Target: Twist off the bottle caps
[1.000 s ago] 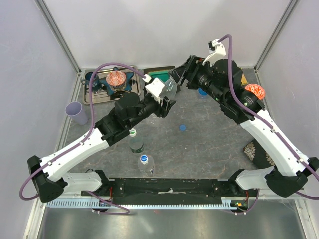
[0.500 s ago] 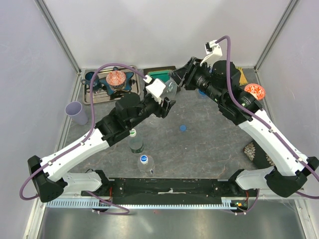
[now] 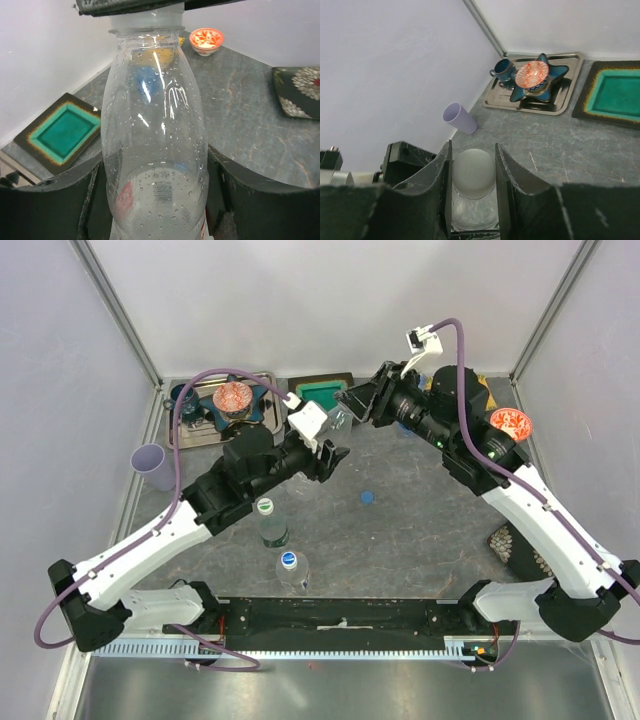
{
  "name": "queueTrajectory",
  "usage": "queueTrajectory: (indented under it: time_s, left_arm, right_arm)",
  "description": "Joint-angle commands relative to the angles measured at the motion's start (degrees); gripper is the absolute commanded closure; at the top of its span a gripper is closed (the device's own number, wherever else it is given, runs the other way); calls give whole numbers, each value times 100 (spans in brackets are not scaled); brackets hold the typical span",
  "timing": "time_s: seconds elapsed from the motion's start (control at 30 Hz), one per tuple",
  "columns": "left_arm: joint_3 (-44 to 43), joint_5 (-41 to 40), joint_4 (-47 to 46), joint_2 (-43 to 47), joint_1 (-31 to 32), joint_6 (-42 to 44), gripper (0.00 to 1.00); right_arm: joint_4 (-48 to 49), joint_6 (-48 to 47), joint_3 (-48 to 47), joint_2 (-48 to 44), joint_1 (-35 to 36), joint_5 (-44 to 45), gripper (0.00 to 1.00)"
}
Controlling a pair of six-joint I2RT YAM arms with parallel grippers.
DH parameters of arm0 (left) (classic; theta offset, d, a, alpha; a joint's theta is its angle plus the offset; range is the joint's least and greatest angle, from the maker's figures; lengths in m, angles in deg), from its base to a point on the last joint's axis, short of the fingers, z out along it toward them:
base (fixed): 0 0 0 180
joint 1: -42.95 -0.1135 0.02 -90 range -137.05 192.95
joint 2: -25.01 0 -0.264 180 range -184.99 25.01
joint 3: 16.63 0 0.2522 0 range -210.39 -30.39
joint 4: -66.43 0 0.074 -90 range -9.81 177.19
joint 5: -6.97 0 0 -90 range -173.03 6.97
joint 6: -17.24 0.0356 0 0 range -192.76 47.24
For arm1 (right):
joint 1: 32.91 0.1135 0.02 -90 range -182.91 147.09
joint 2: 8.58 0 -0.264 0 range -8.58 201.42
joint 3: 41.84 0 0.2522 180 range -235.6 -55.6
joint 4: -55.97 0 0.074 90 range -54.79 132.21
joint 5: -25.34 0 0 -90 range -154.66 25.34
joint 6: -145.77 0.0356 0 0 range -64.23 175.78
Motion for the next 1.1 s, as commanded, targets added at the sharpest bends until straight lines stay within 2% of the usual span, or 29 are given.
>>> queueTrajectory:
  time_s: [0.0,0.07,0.1,0.17,0.2,0.27,0.3,0.4,0.43,0.47,0.5,0.57,0.6,0.7,0.97,1.03,1.07]
  left_arm:
    - [-631,1733,53,298,-145,-81,62]
    - [-851,2465,212,316,-434,-230,62]
    - [-921,3331,283,316,-574,-397,62]
    - [-1027,4213,310,290,-1058,-686,62]
    - [-1054,5149,275,272,-1242,-1019,62]
    - [-1002,5972,-146,219,-1735,-1459,62]
    - [-966,6646,-408,176,-1849,-1975,62]
    - [-677,7493,-1647,79,-2044,-3012,62]
    - [-572,7653,-1903,52,-2035,-3226,62]
    - [-518,7794,-2532,9,-2044,-3455,62]
    - [-466,8039,-2895,-53,-2035,-4040,62]
    - [-290,8199,-3738,-211,-2044,-4684,62]
    - [-237,8295,-4482,-264,-2035,-5288,62]
    - [-131,8358,-5365,-431,-2035,-6056,61]
    - [-96,8358,-5386,-519,-2044,-6086,59]
    - [-148,8340,-4967,-511,-2044,-5892,59]
    - [-175,8332,-4677,-484,-2044,-5526,58]
  right_arm:
    - [-216,-754,-99,-30,-4,-1158,100]
    - [-216,-895,-126,-56,-4,-1658,100]
    - [-225,-1017,-161,-74,-13,-1826,100]
    - [-207,-1149,-187,-109,-22,-2204,100]
    - [-207,-1211,-240,-118,-30,-2554,100]
    - [-181,-1422,-258,-153,-31,-2916,100]
    - [-155,-1475,-223,-162,-39,-3292,100]
    - [213,-1581,31,-293,-39,-3882,100]
    - [380,-1537,119,-363,-39,-4233,100]
    - [747,-1458,199,-390,-39,-4428,100]
    - [916,-1414,347,-417,-31,-4569,100]
    - [1093,-1536,401,-426,-31,-5008,100]
    - [1094,-1572,419,-417,-31,-5123,100]
    - [1094,-1703,524,-382,-31,-5440,100]
    - [1129,-1757,762,-426,-39,-5432,100]
    - [1129,-1678,736,-426,-31,-5300,100]
    - [1129,-1651,709,-426,-31,-5221,100]
